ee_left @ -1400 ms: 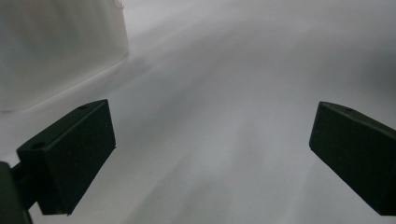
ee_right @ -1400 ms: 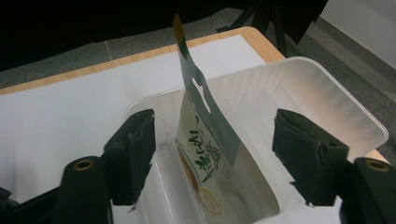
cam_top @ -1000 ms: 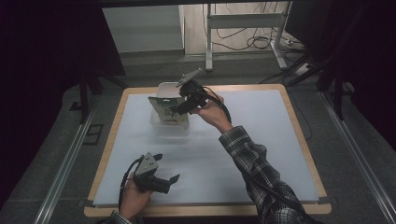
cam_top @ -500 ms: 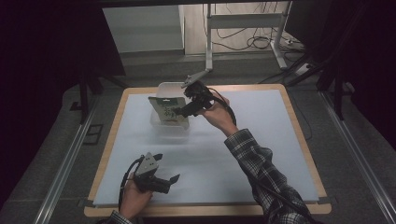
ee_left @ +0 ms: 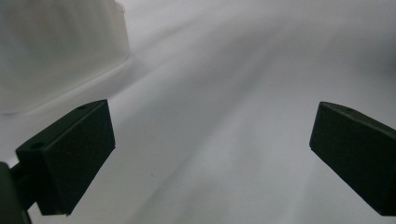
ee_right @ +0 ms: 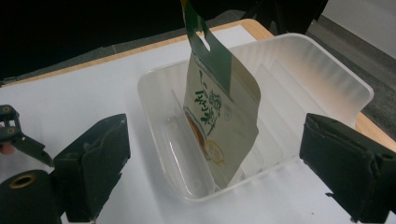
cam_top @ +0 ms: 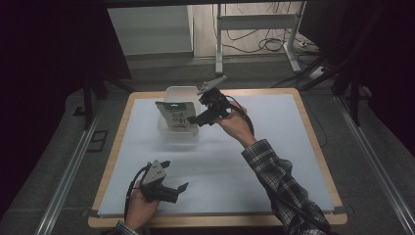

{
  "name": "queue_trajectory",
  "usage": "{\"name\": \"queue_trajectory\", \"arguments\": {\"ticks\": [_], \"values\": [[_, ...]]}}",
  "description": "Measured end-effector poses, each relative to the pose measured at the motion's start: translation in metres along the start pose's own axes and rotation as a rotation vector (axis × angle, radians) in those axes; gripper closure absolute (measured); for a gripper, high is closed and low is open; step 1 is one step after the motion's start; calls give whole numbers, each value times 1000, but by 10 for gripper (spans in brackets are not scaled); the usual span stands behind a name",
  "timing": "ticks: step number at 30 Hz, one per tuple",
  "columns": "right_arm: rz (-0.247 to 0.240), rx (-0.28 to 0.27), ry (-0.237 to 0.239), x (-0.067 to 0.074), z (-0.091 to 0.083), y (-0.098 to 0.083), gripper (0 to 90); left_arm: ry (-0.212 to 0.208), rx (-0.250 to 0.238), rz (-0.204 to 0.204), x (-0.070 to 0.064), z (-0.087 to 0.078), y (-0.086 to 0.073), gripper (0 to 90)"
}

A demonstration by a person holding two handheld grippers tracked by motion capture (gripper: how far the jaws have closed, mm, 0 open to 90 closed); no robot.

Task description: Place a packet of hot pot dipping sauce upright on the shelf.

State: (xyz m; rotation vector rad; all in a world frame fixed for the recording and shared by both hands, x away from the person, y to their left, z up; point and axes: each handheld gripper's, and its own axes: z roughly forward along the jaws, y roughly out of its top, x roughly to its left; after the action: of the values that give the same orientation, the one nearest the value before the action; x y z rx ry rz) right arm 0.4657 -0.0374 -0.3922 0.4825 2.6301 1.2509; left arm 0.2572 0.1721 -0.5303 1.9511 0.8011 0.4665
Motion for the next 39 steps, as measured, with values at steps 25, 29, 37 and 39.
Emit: {"name": "queue_trajectory", "arguments": {"ticks": [25, 29, 37, 39], "values": [[67, -19, 13, -3, -28, -30, 17, 13, -5, 1, 1, -1, 0, 0], [78, -25, 10, -2, -34, -34, 0, 11, -5, 2, 1, -1, 0, 0], [77, -28, 1, 1, -43, -45, 0, 12, -5, 2, 1, -1, 0, 0], [81, -30, 2, 2, -45, -48, 0, 12, -2, 4, 1, -1, 0, 1]]}}
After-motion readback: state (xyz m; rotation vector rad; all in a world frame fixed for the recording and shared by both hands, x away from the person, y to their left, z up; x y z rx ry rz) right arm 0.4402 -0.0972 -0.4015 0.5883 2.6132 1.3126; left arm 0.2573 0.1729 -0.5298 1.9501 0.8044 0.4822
